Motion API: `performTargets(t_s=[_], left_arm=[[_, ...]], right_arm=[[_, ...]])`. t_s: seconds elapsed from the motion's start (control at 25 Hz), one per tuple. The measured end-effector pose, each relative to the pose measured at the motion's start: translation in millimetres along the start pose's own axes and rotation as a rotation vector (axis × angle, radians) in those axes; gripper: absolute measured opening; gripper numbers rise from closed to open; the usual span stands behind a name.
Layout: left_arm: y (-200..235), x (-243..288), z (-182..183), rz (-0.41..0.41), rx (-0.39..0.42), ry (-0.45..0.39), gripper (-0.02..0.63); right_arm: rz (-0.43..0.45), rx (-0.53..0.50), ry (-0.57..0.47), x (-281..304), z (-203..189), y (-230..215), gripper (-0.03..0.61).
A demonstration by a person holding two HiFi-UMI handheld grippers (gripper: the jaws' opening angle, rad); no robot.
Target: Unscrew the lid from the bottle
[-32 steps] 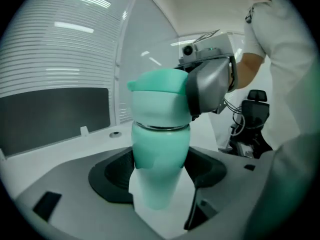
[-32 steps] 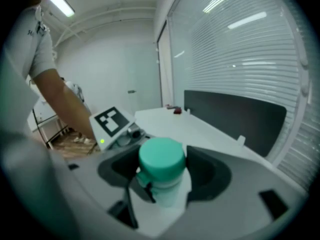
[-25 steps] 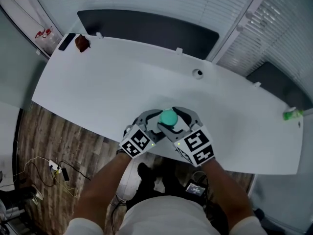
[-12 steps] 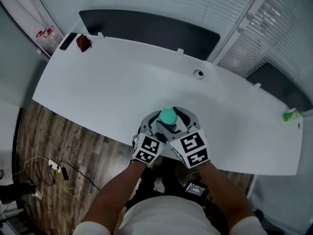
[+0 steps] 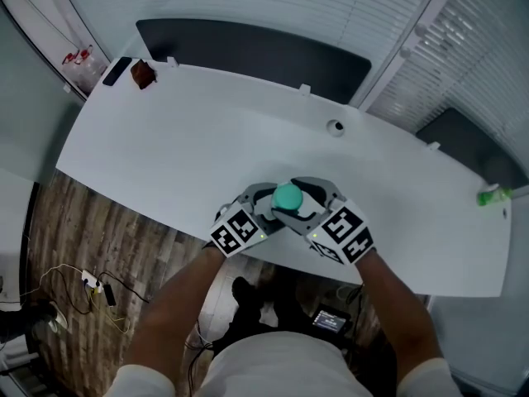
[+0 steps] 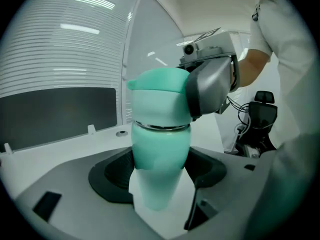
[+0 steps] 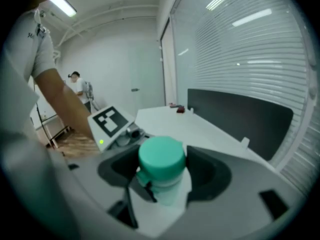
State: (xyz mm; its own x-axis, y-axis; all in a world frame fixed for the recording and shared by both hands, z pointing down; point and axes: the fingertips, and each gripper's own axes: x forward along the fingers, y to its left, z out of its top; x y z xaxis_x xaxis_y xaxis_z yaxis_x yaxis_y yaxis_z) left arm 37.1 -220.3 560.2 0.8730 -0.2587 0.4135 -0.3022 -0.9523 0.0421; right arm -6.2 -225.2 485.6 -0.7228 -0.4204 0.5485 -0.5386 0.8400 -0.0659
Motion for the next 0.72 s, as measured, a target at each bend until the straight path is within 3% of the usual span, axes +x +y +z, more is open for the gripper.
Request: performTargets(t_s=[0.16,0.52,0.72], left_arm=[[1.9,-0.4,-0.3,-0.006,0.022,0.031,0.323],[10.2,-15.7,8.4,0.34,-0.099,-0.056,0.322],[15.3,-12.7,2.6,0.45,-0.134,-0.04,0.322]], right_arm=[[-0.014,0.004,-0.012,1.6,0.5,-1.7,0.307],[-0.139,0.084,-0.041,2.6,1.9,-4.3,0.307],[-0.234,0.129,-0.061,4.3,2.5,-5.4,0.307]])
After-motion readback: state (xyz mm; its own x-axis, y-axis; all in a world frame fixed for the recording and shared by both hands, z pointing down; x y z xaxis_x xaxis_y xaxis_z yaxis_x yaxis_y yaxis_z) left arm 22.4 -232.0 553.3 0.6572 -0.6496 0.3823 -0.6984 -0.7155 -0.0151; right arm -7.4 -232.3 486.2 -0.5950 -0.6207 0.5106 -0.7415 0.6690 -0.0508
